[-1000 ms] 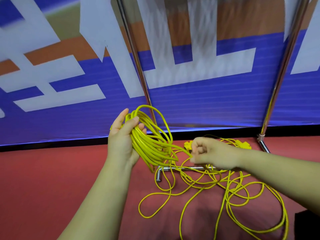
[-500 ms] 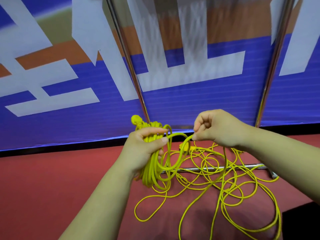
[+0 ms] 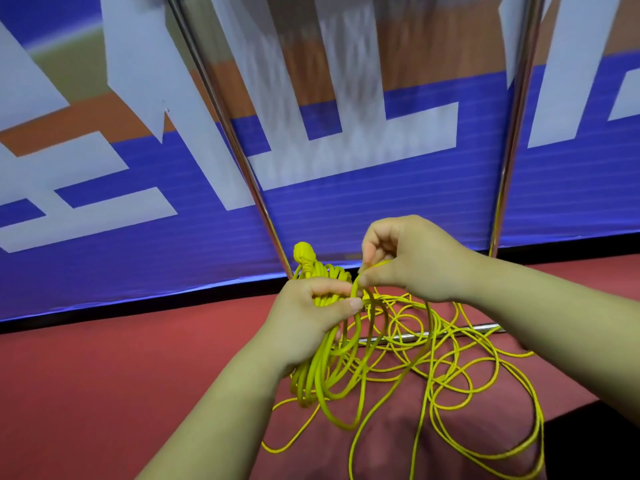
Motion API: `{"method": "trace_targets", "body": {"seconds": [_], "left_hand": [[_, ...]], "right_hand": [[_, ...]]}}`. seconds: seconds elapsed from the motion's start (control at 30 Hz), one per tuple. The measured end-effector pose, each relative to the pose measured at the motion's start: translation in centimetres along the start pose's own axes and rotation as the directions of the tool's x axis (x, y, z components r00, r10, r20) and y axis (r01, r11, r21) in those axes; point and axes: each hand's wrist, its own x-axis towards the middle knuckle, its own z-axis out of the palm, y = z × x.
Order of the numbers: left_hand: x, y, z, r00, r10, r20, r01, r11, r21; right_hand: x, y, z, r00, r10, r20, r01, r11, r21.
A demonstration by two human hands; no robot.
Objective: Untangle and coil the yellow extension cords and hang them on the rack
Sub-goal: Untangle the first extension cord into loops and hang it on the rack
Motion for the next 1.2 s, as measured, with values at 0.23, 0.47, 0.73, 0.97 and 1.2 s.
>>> {"method": "trace_targets", "body": {"seconds": [0.23,0.47,0.73,0.97,1.2], "left_hand": [[1.2,0.0,-2.7,0.969,0.086,-0.231,-0.097,0.995,-0.035],[2.0,-1.8,-7.6,0.901,-0.046,-0.431,-0.098,0.947,-0.305],[3.2,-5.3,-10.0,0.813,-0.36,-0.458,-0.09,0.698,-0.71],[3.6,-6.3,-10.6,0.766,-0.415,-0.49,-0.182,0.591,-0.786],[3.3,-4.5,-10.2,0.823,-0.251,-0.509,-0.255,0.637,-0.728]], "right_hand": [[0.1,3.7,-2.4,0.961,0.115,0.253,-0.149,0.981,0.121],[0.1,6.4,-2.6,0.921,0.206,0.33,-0.251,0.963,0.098],[1.3,5.7,-2.9,0.904,0.427,0.013,-0.385,0.803,0.456],[1.4,5.7,-2.1,0.722,0.674,0.156,-0.611,0.516,0.601],[0.7,5.3,-2.0,0.614,0.755,0.231,-0.757,0.481,0.443]]}}
